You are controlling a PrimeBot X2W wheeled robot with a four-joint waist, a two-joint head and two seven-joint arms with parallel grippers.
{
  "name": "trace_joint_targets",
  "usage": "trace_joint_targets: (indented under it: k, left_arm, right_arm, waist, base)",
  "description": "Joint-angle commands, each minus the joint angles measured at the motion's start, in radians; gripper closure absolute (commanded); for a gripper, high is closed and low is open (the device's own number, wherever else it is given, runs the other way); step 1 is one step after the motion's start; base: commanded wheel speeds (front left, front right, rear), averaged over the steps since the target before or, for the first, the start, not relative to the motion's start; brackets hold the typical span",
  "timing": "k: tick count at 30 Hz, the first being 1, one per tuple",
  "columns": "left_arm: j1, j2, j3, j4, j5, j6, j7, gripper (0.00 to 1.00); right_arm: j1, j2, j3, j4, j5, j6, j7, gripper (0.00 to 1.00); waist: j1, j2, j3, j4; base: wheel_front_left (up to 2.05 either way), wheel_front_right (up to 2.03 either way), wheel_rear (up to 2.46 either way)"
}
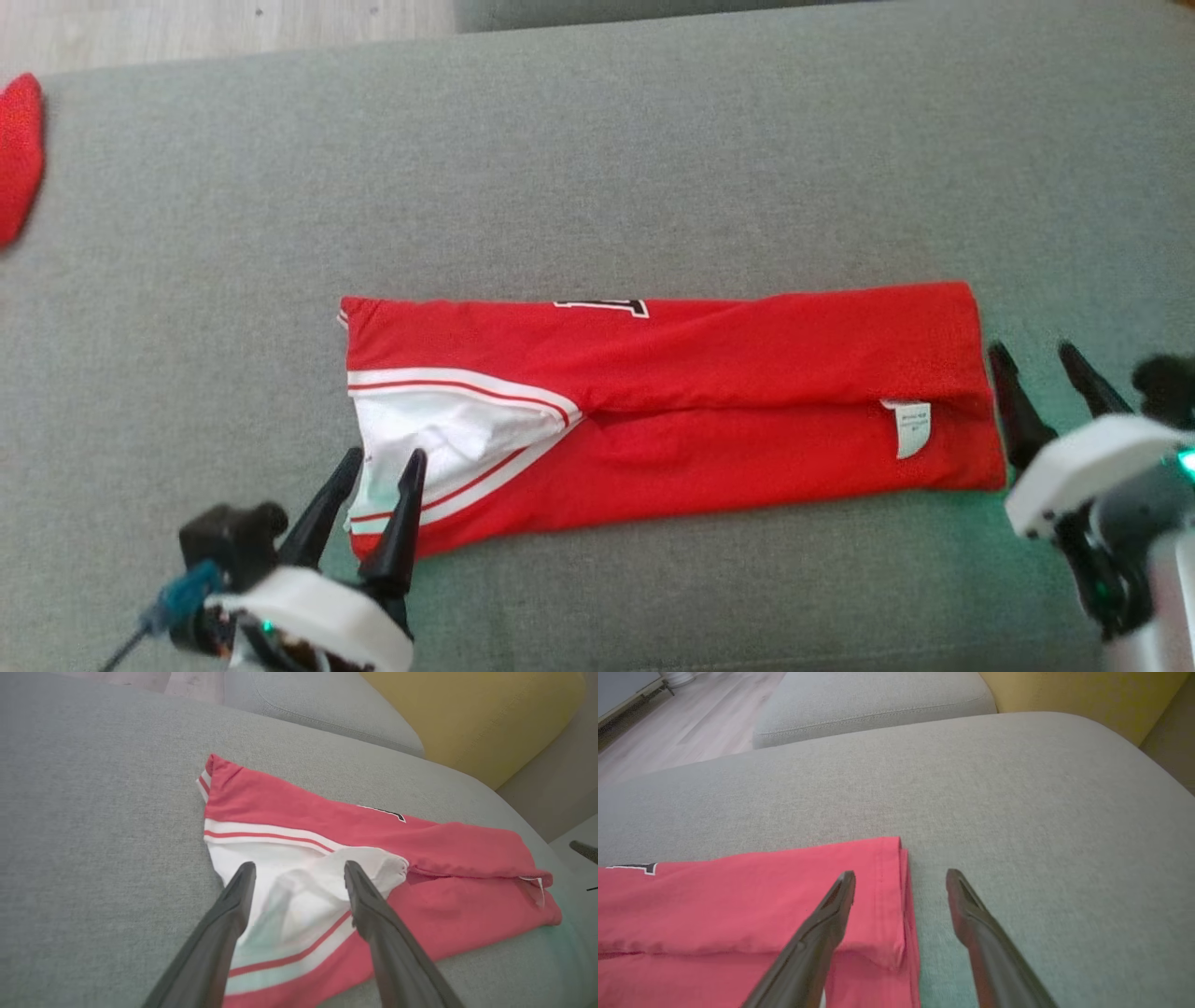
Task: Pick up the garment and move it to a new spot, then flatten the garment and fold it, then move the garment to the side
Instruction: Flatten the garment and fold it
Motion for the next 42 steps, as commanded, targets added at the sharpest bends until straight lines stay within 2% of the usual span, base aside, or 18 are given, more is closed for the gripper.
trace_joint_targets:
  k: [1, 8, 14, 22, 31, 32, 33, 34, 35, 42]
  left_arm:
    - [-0.006, 0.016, 0.043, -0.043, 0.021, 0.017, -0.032, 0.0]
    - [0.032, 0.026, 0.092, -0.095, 0.074, 0.087, -0.125, 0.0]
    - [0.025, 0.019, 0.118, -0.096, 0.099, 0.133, -0.161, 0.0]
    - [0.036, 0.009, 0.143, -0.099, 0.101, 0.172, -0.186, 0.0]
    - [0.061, 0.015, 0.155, -0.111, 0.093, 0.189, -0.19, 0.0]
    - [0.064, 0.015, 0.156, -0.112, 0.093, 0.192, -0.19, 0.0]
    - [0.067, 0.015, 0.156, -0.113, 0.093, 0.193, -0.191, 0.0]
    - [0.07, 0.016, 0.157, -0.114, 0.092, 0.196, -0.192, 0.0]
    - [0.072, 0.015, 0.158, -0.115, 0.091, 0.198, -0.193, 0.0]
    - [0.067, 0.019, 0.161, -0.123, 0.097, 0.21, -0.193, 0.0]
  right_arm:
    - [0.016, 0.004, -0.01, -0.054, -0.007, 0.007, -0.012, 0.0]
    - [0.063, 0.047, -0.109, -0.135, -0.016, 0.007, 0.028, 0.0]
    - [0.021, 0.051, -0.115, -0.099, -0.007, 0.007, 0.104, 0.0]
    - [-0.073, 0.033, -0.099, 0.08, -0.067, 0.007, 0.156, 0.0]
    - [-0.107, 0.031, -0.104, 0.26, -0.131, 0.007, 0.16, 0.0]
    - [-0.108, 0.031, -0.095, 0.272, -0.13, 0.007, 0.163, 0.18]
    - [-0.11, 0.029, -0.085, 0.283, -0.129, 0.007, 0.167, 0.53]
    - [-0.113, 0.027, -0.076, 0.291, -0.126, 0.007, 0.169, 0.8]
    - [-0.116, 0.025, -0.07, 0.296, -0.124, 0.007, 0.168, 1.0]
    - [-0.165, 0.006, -0.071, 0.308, -0.104, 0.007, 0.135, 1.0]
  waist:
    - [0.0, -0.0001, -0.011, 0.003]
    - [0.0, -0.0001, -0.046, 0.019]
    - [0.0, -0.0001, -0.053, 0.035]
    - [0.0, -0.0001, -0.049, 0.089]
    - [0.0, -0.0001, -0.046, 0.133]
    - [0.0, -0.0001, -0.045, 0.132]
    - [0.0, -0.0001, -0.045, 0.131]
    - [0.0, -0.0001, -0.045, 0.128]
    - [0.0, -0.0001, -0.046, 0.125]
    - [0.0, -0.0001, -0.056, 0.079]
  base:
    - [0.0, 0.0, 0.0]
    - [0.0, 0.0, 0.0]
    - [0.0, 0.0, 0.0]
    - [0.0, 0.0, 0.0]
    - [0.0, 0.0, 0.0]
    - [0.0, 0.0, 0.0]
    - [0.0, 0.0, 0.0]
    - [0.0, 0.0, 0.0]
    - [0.0, 0.0, 0.0]
    - [0.0, 0.0, 0.0]
